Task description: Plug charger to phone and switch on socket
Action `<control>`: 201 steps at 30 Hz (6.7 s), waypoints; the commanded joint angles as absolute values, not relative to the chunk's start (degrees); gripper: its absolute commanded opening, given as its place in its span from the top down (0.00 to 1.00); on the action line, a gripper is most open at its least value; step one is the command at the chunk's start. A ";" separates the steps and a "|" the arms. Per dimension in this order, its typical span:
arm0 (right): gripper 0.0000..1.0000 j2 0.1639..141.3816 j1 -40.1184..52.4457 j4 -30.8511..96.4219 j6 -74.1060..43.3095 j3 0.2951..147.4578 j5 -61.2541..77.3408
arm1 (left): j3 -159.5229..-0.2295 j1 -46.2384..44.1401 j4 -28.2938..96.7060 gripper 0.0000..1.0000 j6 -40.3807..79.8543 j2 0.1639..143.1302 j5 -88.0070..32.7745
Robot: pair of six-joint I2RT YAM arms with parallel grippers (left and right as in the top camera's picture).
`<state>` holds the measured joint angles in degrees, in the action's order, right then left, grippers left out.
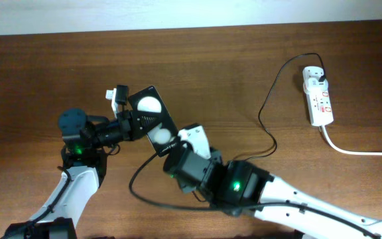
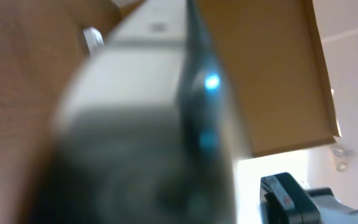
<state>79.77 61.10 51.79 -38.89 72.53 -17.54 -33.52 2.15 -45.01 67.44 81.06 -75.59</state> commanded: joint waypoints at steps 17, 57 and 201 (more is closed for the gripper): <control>0.27 47.97 38.81 64.69 -39.44 74.22 -15.94 | -56.18 -9.06 -13.98 1.00 43.55 96.12 -57.17; 0.18 43.38 38.81 71.42 -39.42 74.15 -20.23 | -99.26 -20.10 33.01 0.86 20.60 136.38 -47.05; 0.01 52.66 38.87 75.46 -39.42 74.15 -20.01 | -95.70 0.56 96.64 0.01 21.21 33.12 19.29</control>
<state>51.75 39.13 75.31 -39.22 73.52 -19.88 -95.88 0.25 96.66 20.67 35.00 18.31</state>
